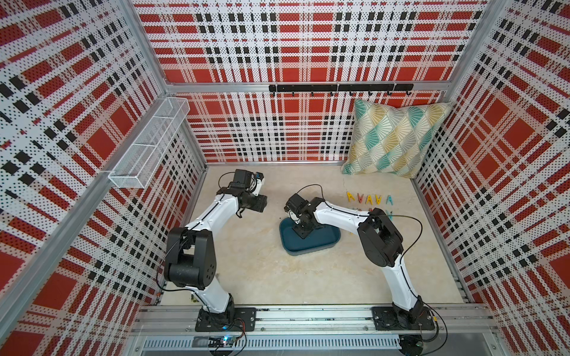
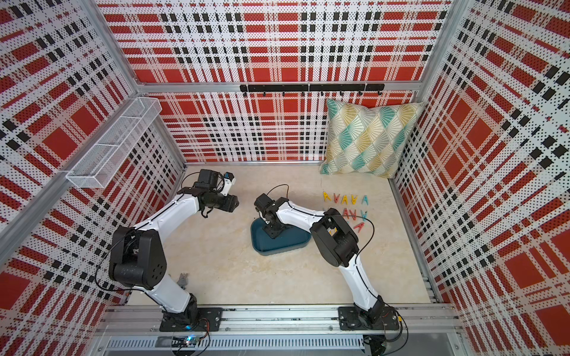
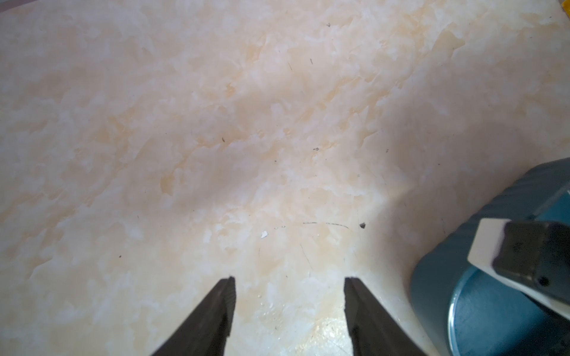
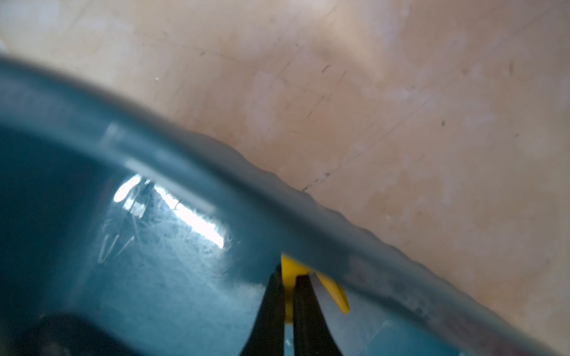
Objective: Take the clothespins out of the storage box
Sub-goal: Pick up the clothespin from the storage box.
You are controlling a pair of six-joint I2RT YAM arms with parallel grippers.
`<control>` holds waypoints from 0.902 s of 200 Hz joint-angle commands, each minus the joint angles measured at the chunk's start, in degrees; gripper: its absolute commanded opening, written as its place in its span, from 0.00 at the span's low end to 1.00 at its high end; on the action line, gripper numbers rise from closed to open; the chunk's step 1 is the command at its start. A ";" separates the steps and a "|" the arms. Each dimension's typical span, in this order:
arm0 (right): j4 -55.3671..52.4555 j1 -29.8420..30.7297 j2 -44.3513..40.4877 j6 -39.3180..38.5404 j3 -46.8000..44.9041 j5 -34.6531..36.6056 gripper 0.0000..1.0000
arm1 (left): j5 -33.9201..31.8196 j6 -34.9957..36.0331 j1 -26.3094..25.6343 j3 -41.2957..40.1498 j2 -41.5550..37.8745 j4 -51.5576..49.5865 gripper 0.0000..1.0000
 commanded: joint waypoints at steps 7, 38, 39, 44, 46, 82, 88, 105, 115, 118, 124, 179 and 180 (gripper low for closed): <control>0.12 0.35 -5.74 0.95 -1.69 -2.33 0.00 | 0.90 -0.07 0.27 -0.29 -1.63 0.68 0.62; 0.35 0.35 -13.56 1.70 -4.54 -5.37 0.00 | 0.76 -0.09 0.31 -0.37 -1.68 0.81 0.62; 0.41 0.35 -13.84 1.77 -4.61 -5.45 0.00 | 0.76 -0.12 0.32 -0.34 -1.68 0.80 0.62; 0.72 0.34 -15.36 2.23 -5.34 -5.69 0.00 | 0.81 -0.12 0.31 -0.37 -1.62 0.83 0.62; 0.80 0.35 -15.94 2.37 -5.60 -5.79 0.00 | 0.84 -0.08 0.27 -0.33 -1.60 0.80 0.62; 1.68 -1.01 -25.21 6.25 -10.15 -6.39 0.00 | 0.63 -0.10 0.12 -0.32 -1.42 0.87 0.62; 1.94 -1.57 -26.62 7.12 -11.09 -6.40 0.00 | 0.60 -0.12 0.18 -0.35 -1.38 0.84 0.62; 2.46 -3.78 -30.34 9.83 -13.80 -6.36 0.00 | 0.59 -0.08 0.14 -0.34 -1.33 0.87 0.62; 2.74 -5.75 -32.73 12.00 -15.73 -6.00 0.00 | 0.43 -0.06 -0.12 -0.37 -1.27 0.88 0.62; 2.83 -6.39 -33.40 12.68 -16.45 -5.97 0.00 | 0.41 -0.09 -0.12 -0.35 -1.25 0.88 0.62; 2.93 -7.82 -34.74 14.01 -17.75 -5.68 0.00 | 0.37 -0.07 -0.12 -0.30 -1.16 0.88 0.62; -1.02 -26.89 -44.20 24.33 -30.41 -3.68 0.00 | 0.04 0.02 -1.03 -0.02 -0.63 0.85 0.62; -1.02 -27.34 -44.36 24.42 -30.68 -3.81 0.00 | 0.05 0.02 -1.10 -0.04 -0.63 0.86 0.62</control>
